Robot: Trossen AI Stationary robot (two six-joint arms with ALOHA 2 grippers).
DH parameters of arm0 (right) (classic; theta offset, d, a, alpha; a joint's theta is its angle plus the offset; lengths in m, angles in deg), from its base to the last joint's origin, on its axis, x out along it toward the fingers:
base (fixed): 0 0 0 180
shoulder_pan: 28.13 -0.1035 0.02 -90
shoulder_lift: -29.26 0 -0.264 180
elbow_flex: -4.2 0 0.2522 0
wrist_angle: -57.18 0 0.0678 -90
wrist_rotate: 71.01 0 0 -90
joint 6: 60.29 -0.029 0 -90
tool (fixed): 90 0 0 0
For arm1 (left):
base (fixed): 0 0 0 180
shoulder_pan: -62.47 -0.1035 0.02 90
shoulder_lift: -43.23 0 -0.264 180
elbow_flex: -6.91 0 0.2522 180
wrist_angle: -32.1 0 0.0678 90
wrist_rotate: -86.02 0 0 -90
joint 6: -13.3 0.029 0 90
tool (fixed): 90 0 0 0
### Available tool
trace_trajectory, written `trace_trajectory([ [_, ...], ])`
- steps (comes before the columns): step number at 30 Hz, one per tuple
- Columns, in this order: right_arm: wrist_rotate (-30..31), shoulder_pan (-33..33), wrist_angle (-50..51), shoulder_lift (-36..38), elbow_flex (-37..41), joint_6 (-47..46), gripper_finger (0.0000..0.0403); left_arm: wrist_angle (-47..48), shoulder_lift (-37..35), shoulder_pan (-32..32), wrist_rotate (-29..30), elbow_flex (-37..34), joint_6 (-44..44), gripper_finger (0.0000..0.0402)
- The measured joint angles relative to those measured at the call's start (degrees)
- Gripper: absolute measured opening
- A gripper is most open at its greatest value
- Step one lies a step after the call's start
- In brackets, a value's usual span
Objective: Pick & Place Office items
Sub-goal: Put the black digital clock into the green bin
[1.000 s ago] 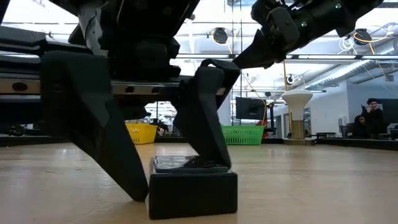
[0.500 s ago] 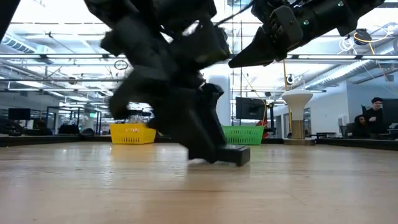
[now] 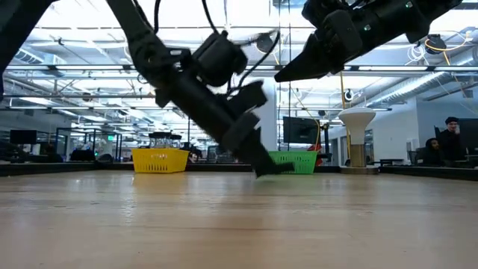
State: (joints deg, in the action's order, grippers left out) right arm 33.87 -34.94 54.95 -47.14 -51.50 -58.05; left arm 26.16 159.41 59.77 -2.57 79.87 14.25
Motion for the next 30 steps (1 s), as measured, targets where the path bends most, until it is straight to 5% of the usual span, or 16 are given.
trace_trajectory([
  [7, 8.22, 0.07, 1.04, 0.0, 0.0, -0.04, 0.0, 4.43, -1.01, -2.5, 0.48, -1.14, 1.12, 0.0269],
  [11, 9.17, 0.27, 1.82, 0.0, 0.0, -1.44, 0.0, 9.84, -4.83, -1.93, 6.62, -1.59, 4.15, 0.0278],
  [17, 9.11, 1.84, 0.81, 0.0, -0.02, -4.04, 0.0002, 2.18, -15.17, -1.56, 7.41, -13.25, 4.88, 0.0201],
  [24, 8.97, 5.41, -12.24, -5.68, -0.07, -4.24, 0.0006, -24.5, -27.72, -1.56, 6.08, -34.79, 1.54, 0.01],
  [30, 4.58, 8.84, -15.33, -10.94, -0.51, -6.44, 0.0004, -40.21, -34.66, -1.56, 6.09, -47.18, 0.0, 0.006],
])
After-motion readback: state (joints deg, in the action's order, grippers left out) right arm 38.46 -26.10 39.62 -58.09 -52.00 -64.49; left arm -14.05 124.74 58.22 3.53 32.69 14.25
